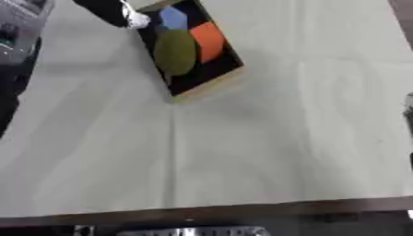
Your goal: Pick up objects on the table and place them in the box.
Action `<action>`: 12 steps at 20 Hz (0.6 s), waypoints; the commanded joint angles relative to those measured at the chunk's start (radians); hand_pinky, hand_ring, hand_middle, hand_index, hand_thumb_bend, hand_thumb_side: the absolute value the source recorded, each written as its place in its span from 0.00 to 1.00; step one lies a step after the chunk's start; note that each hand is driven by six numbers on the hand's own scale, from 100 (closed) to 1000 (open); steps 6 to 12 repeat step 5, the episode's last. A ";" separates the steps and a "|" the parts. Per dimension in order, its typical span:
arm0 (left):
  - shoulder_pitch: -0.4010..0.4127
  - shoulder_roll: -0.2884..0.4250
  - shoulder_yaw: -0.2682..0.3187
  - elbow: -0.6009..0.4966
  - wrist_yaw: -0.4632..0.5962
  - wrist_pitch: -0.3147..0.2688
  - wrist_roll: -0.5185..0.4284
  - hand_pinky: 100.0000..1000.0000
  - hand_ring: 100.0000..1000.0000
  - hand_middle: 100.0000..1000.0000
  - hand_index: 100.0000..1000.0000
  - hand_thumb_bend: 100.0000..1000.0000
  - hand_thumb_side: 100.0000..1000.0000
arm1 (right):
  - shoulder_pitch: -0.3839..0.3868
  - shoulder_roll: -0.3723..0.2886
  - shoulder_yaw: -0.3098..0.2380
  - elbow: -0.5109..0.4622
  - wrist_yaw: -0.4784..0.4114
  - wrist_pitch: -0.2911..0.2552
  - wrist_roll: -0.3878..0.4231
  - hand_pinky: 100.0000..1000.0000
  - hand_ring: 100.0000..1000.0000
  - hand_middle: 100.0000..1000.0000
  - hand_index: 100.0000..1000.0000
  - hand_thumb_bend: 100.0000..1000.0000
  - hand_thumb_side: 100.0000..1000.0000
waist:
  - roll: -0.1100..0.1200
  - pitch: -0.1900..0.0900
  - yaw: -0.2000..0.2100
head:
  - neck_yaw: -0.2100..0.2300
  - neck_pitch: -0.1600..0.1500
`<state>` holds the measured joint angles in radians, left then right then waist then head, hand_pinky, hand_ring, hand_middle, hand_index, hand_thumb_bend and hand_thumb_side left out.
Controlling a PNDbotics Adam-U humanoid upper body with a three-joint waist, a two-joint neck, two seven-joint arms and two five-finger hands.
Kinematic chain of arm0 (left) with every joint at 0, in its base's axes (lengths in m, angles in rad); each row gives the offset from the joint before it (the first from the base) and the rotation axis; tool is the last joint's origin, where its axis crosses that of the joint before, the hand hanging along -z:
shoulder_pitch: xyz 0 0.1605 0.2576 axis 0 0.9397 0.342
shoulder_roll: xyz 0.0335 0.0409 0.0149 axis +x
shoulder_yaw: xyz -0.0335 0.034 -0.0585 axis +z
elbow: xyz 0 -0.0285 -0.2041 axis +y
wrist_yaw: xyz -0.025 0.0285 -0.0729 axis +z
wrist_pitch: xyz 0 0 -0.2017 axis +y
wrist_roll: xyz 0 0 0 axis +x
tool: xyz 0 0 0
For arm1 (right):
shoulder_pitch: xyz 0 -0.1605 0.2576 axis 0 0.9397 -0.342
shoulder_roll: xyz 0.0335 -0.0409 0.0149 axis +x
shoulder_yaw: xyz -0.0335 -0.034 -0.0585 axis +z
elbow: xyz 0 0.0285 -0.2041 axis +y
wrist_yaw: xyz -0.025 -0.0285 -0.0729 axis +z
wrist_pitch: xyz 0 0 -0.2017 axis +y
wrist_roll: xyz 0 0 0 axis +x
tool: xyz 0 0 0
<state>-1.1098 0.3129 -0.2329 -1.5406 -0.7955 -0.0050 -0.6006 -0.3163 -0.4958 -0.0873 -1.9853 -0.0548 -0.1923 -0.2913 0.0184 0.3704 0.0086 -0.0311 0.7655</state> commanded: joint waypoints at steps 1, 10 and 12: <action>-0.014 0.062 0.053 -0.115 0.064 0.039 0.064 0.77 0.71 0.66 0.83 0.26 0.21 | -0.005 -0.037 -0.018 -0.015 -0.001 -0.009 -0.010 0.86 0.79 0.63 0.87 0.00 0.58 | -0.006 -0.029 0.005 | -0.004 0.004; 0.050 0.149 0.110 -0.267 0.190 0.106 0.280 0.78 0.71 0.66 0.83 0.26 0.22 | -0.001 -0.051 -0.030 -0.015 0.007 -0.022 -0.026 0.86 0.79 0.63 0.87 0.00 0.58 | -0.012 -0.030 0.016 | -0.010 -0.002; 0.050 0.149 0.110 -0.267 0.190 0.106 0.280 0.78 0.71 0.66 0.83 0.26 0.22 | -0.001 -0.051 -0.030 -0.015 0.007 -0.022 -0.026 0.86 0.79 0.63 0.87 0.00 0.58 | -0.012 -0.030 0.016 | -0.010 -0.002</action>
